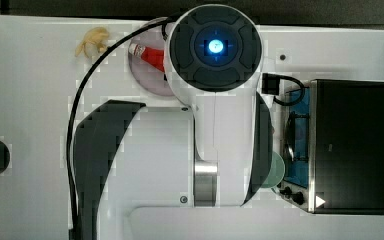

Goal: Drag strainer right to left.

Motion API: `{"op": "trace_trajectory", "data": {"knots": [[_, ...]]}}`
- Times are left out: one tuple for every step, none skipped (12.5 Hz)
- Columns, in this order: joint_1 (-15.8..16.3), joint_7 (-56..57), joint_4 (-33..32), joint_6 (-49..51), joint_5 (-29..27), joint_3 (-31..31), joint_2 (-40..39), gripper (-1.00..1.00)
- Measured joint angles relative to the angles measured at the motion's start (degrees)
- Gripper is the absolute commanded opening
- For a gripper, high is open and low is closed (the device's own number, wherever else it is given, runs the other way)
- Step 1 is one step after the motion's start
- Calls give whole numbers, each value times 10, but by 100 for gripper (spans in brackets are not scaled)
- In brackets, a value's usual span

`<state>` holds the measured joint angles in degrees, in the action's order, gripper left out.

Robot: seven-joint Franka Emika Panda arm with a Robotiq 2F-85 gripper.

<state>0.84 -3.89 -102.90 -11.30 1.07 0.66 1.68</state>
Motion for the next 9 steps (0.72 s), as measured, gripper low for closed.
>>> {"op": "trace_trajectory", "data": {"knots": [[-2,0,-58,45,5,3,51,60],[-7,0,-111,94,12,9,114,82],[-9,0,-140,115,11,24,170,100],[-10,0,-145,124,10,38,215,100],[-16,0,-136,122,13,41,250,100],[-20,0,-125,122,12,42,275,100],[-25,0,-115,123,12,40,288,100],[-27,0,-112,117,19,35,287,100],[-28,-4,-119,93,20,30,276,100]]}}
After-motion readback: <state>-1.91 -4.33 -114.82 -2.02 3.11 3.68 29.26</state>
